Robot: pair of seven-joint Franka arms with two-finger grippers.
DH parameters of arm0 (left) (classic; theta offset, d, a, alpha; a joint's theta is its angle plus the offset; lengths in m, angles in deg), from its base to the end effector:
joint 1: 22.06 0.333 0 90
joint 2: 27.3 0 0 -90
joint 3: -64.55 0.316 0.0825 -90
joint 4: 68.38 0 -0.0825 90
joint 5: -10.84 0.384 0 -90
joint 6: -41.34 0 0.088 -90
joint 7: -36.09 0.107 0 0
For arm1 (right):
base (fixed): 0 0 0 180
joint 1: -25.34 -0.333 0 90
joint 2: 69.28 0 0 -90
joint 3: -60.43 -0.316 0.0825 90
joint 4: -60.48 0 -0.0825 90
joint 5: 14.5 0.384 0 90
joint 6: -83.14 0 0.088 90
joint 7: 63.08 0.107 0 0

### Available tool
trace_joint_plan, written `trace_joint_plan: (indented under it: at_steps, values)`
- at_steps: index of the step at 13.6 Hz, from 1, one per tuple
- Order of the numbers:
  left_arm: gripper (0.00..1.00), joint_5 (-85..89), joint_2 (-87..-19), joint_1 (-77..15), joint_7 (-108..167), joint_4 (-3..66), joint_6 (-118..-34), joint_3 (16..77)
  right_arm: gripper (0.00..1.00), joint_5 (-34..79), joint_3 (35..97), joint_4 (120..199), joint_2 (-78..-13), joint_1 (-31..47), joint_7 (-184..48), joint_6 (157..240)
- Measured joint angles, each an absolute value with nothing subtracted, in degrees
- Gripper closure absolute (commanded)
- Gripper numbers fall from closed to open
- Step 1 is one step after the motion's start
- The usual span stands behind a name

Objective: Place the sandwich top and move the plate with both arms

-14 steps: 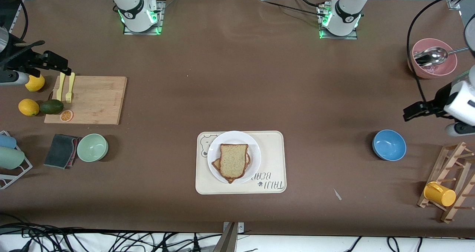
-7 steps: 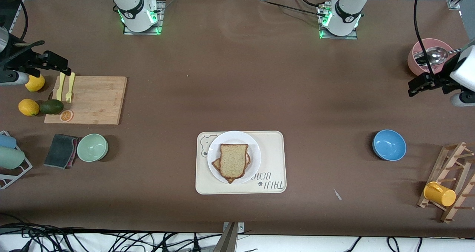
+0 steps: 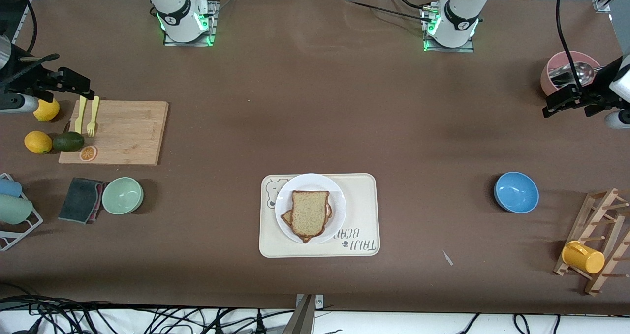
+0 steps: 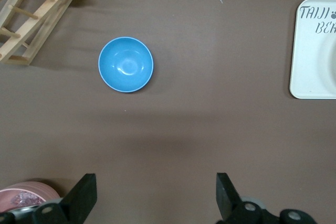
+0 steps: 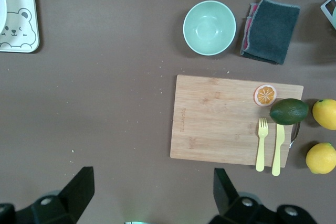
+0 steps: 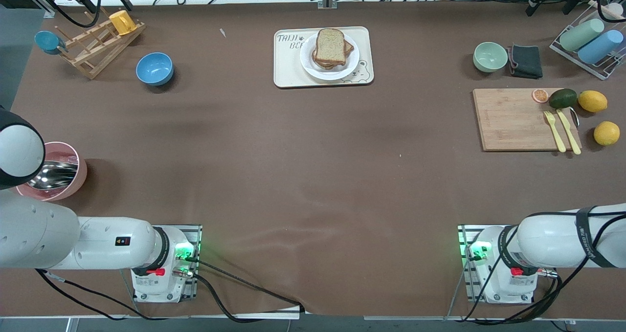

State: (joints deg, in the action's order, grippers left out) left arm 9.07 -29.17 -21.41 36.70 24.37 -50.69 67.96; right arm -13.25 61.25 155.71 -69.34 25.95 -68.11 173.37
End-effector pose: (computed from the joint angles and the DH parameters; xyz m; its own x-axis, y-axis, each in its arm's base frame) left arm 0.5641 0.0363 0.5866 0.9971 0.0613 -0.0448 0.0626 -0.9976 0.0293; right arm 0.5504 -0.0114 0.5825 0.9945 0.0628 -0.0839 0.0605 -0.9977 -0.0292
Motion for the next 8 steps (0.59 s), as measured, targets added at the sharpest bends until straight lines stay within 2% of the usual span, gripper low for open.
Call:
trace_joint_plan:
  at_steps: [8]
  values:
    - [0.0, 8.8, -28.3, -22.5, 37.6, 24.8, -48.4, 68.1, 0.0, -13.3, 61.2, 155.7, -69.3, 26.0, -68.1, 173.4]
